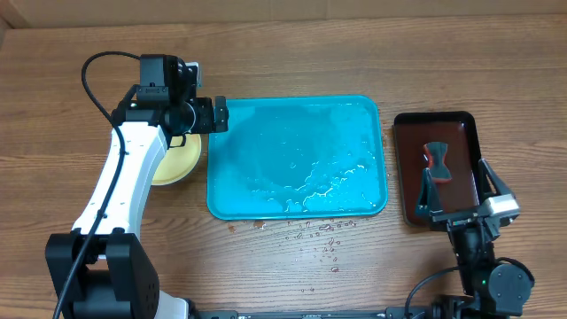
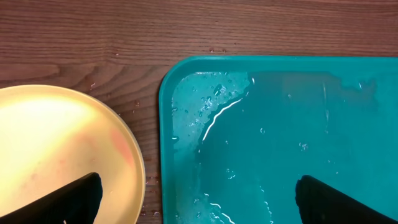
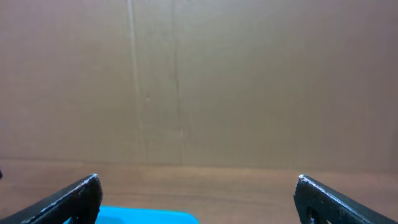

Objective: Clean dirty plates on tray and stack at the side

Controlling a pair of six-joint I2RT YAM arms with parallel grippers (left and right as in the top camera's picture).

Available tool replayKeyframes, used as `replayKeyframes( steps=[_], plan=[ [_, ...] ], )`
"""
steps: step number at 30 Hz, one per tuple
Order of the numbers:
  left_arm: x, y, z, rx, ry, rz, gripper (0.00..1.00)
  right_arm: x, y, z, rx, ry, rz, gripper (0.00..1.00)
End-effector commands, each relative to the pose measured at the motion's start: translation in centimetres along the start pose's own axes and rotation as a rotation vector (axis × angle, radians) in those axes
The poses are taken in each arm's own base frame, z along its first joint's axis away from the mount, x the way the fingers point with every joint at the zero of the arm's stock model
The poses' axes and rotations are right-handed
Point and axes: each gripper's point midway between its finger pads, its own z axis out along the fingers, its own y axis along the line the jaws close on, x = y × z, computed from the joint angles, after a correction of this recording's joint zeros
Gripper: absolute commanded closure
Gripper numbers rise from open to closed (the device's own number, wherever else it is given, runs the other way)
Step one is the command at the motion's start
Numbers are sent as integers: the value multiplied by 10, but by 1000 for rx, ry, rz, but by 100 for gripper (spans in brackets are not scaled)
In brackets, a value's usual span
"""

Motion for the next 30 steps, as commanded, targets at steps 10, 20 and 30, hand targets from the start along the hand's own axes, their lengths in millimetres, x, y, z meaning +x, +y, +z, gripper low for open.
replayKeyframes(
  steps=[10,20,30],
  plan=[
    [-9,-4,-9,11,-33,24,0,55,-19,-8,104,123,40,0],
    [-9,-4,-9,11,-32,24,0,75,-20,-12,109,205,57,0],
    [-9,-4,-9,11,-33,24,0,75,-20,-12,109,205,57,0]
  ],
)
